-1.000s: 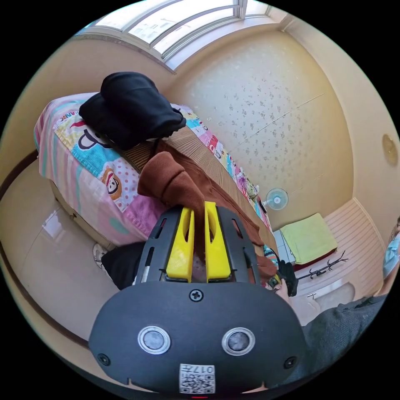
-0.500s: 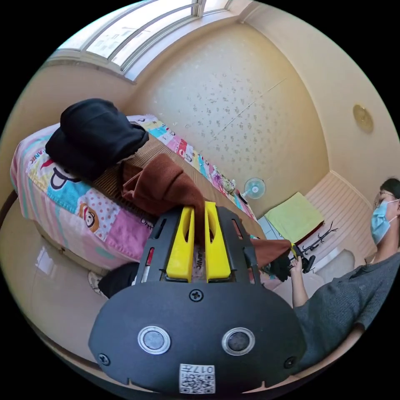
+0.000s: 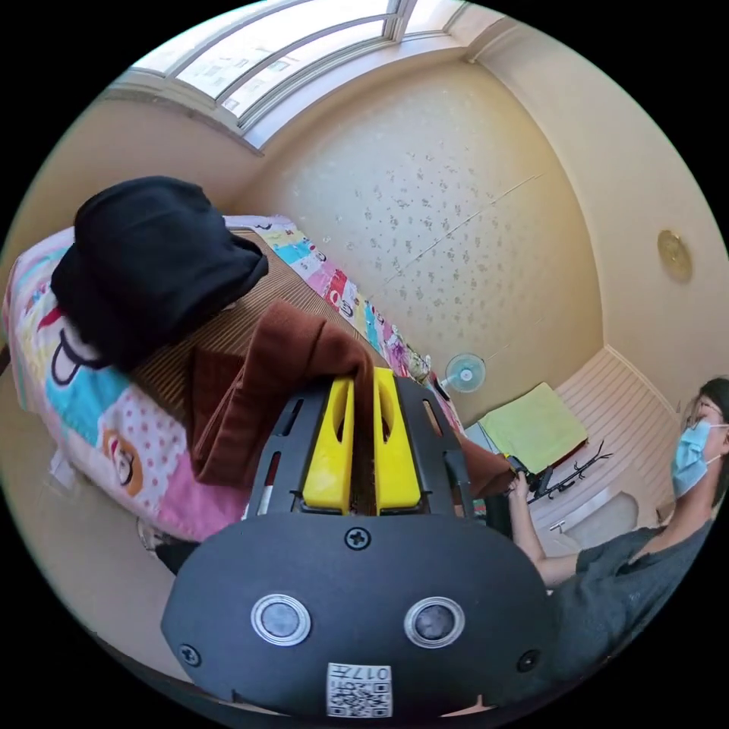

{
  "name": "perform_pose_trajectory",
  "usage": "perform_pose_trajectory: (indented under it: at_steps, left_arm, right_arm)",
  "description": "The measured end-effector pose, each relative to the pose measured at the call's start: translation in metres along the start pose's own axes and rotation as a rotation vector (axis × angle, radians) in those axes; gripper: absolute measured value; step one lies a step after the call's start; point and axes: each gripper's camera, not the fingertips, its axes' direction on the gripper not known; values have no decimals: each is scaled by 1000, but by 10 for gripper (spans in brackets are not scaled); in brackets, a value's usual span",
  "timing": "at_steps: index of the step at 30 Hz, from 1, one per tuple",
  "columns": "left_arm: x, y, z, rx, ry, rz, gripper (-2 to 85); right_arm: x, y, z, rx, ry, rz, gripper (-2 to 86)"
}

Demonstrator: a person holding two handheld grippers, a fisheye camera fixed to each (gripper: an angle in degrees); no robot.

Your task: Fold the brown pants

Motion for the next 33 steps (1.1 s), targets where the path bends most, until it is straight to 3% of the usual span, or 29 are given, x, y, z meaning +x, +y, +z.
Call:
perform_pose_trajectory:
  at_steps: [2,6,10,13,16,20,23,28,30,33]
  left_arm:
    - [-13,-45,65,-54,-88,-34,51]
    - [-37,-40,118,-16,-261,-238,90]
    - [-26,27,149,50,-45,-148,64]
    - [-11,60,186,-129,-54,-66,37]
    - [0,80,232,-479,-202,57,3]
    - [29,105,230,-522,-370,329,-8]
    - [26,106,209,-562,-432,316,-9]
    - [5,110,143,-466,-444,186,-4]
    - [1,111,109,-335,-450,136,4]
    - [-15,109,51,-25,-515,-62,124]
  right_arm:
    - [-16,-56,82,-122,47,63,18]
    - [-36,-63,159,-261,131,125,40]
    - [-52,-4,205,-336,111,0,36]
    - [-50,53,260,-606,158,-123,19]
    - [-62,95,252,-548,208,-264,10]
    - [-78,141,218,-533,264,-300,4]
    - [-88,186,178,-548,277,-353,3]
    - [-87,255,101,-565,260,-304,4]
    - [-83,275,81,-530,296,-288,5]
    - [-81,290,62,-471,377,-253,5]
